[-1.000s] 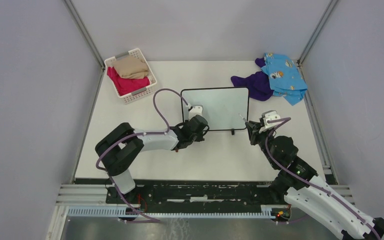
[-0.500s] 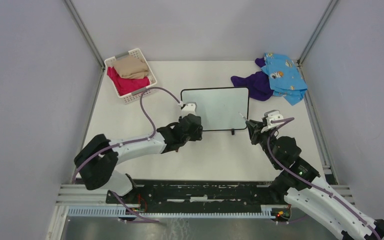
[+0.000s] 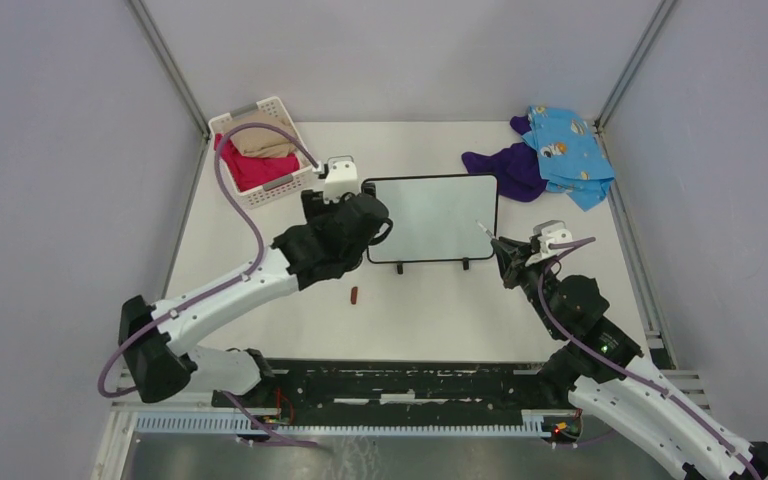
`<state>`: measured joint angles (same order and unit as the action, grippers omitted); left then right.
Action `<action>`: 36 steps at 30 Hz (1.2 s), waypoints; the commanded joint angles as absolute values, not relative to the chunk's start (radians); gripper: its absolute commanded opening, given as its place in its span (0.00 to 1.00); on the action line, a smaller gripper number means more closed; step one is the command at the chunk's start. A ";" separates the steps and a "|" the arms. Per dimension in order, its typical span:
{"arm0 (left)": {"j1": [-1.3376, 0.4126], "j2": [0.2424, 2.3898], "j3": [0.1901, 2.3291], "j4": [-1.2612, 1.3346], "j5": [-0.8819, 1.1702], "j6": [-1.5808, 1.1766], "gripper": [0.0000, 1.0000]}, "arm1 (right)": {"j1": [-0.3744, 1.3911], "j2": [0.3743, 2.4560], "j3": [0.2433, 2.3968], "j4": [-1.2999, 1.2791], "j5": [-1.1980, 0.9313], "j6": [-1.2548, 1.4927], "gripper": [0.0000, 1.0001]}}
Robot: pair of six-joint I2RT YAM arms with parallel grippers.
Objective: Write a sentence on the whiteboard
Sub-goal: Move the whiteboard stand to the center of the board, then write a sentence on the whiteboard.
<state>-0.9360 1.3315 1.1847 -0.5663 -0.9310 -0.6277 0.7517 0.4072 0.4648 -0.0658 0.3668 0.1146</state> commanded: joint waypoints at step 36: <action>-0.220 1.190 1.049 0.008 -0.128 -0.404 1.00 | 0.752 0.382 0.516 -0.015 0.320 0.075 0.00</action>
